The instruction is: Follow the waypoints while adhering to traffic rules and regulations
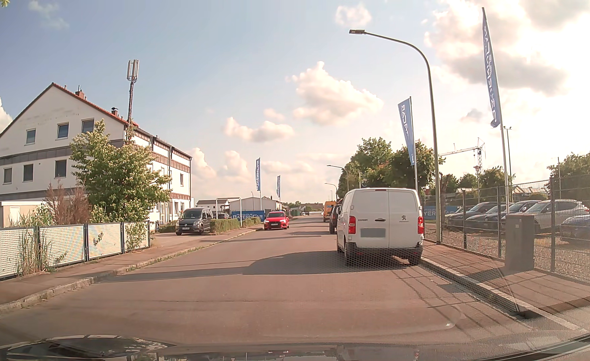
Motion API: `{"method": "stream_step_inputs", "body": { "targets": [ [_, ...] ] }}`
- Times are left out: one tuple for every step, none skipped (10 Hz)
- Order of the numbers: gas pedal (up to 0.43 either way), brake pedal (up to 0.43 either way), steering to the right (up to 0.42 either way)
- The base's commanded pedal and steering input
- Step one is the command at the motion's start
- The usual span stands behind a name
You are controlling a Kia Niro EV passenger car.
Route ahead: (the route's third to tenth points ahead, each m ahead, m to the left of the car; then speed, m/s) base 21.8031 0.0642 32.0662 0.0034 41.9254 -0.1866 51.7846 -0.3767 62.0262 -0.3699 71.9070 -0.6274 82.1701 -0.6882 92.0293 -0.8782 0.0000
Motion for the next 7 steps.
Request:
{"method": "stream_step_inputs", "body": {
  "targets": [
    [0.0,0.104,0.005],
    [0.0,0.085,0.005],
    [0.0,0.085,0.005],
    [0.0,0.085,0.005],
    [0.0,0.085,0.005],
    [0.0,0.085,0.005],
    [0.0,0.079,0.005]
  ]
}}
